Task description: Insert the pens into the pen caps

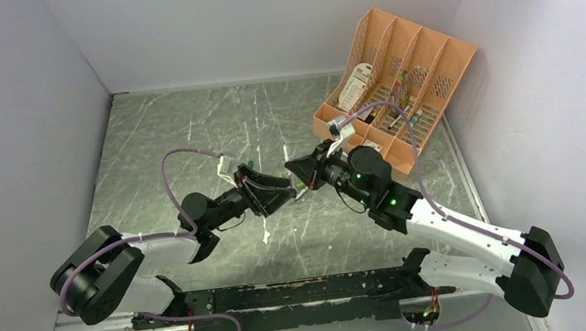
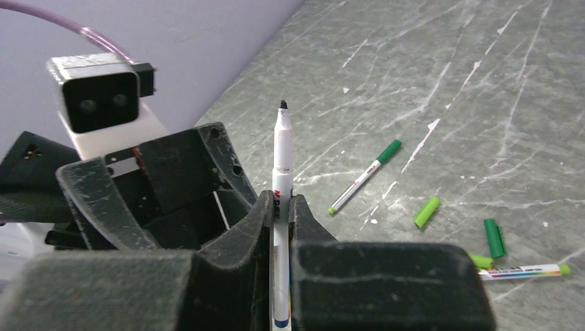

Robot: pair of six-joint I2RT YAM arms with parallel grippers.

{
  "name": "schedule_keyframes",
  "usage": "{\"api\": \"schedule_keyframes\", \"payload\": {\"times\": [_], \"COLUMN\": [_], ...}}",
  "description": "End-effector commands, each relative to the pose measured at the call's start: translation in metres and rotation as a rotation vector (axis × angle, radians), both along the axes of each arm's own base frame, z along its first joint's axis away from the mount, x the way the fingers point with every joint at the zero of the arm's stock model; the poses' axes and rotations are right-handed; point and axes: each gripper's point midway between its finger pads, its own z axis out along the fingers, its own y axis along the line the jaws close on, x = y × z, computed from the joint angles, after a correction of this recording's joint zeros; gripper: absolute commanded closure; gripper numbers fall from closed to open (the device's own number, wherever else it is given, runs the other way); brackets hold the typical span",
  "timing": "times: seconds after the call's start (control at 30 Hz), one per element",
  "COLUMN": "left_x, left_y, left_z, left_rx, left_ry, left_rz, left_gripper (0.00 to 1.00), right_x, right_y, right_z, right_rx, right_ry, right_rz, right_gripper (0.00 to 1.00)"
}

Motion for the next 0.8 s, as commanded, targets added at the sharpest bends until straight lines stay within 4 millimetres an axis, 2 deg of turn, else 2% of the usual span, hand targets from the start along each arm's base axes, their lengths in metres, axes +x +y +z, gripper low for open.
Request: {"api": "schedule_keyframes", "payload": {"times": [0.0,0.13,0.33,0.4,0.43,0.5,0.53,0.63,0.7,0.77], "left_x": [0.003,0.006,0.006,0.006,0.006,0.006,0.006,0.005,0.002,-0.001], "left_y": [0.001,-0.003,-0.011,-0.013,-0.014,-0.015,-0.016,-0.019,-0.023,-0.027], "left_z": [0.019,0.016,0.028,0.034,0.035,0.037,0.037,0.034,0.026,0.017], "left_rx": [-0.059,-0.048,-0.095,-0.116,-0.121,-0.125,-0.123,-0.099,-0.059,-0.001], "left_ry": [-0.054,-0.05,-0.051,-0.058,-0.058,-0.059,-0.057,-0.06,-0.075,-0.099], "left_rz": [0.008,0.009,-0.023,-0.036,-0.04,-0.046,-0.049,-0.072,-0.097,-0.125], "left_gripper": [0.33,0.33,0.43,0.51,0.59,0.86,0.92,0.93,0.93,0.93], "right_x": [-0.008,-0.01,-0.011,-0.011,-0.011,-0.011,-0.011,-0.01,-0.009,-0.007], "right_y": [0.003,0.005,0.011,0.01,0.009,0.007,0.006,0.003,0.001,-0.001], "right_z": [0.037,0.035,0.029,0.03,0.031,0.035,0.036,0.037,0.039,0.04], "right_rx": [0.075,0.081,0.087,0.091,0.092,0.093,0.092,0.072,0.059,0.042], "right_ry": [-0.061,-0.053,-0.037,-0.041,-0.043,-0.051,-0.054,-0.062,-0.069,-0.077], "right_rz": [0.037,0.05,0.073,0.069,0.065,0.059,0.055,0.046,0.035,0.026], "right_gripper": [1.0,1.0,1.0,1.0,1.0,1.0,1.0,0.99,0.73,0.59]}}
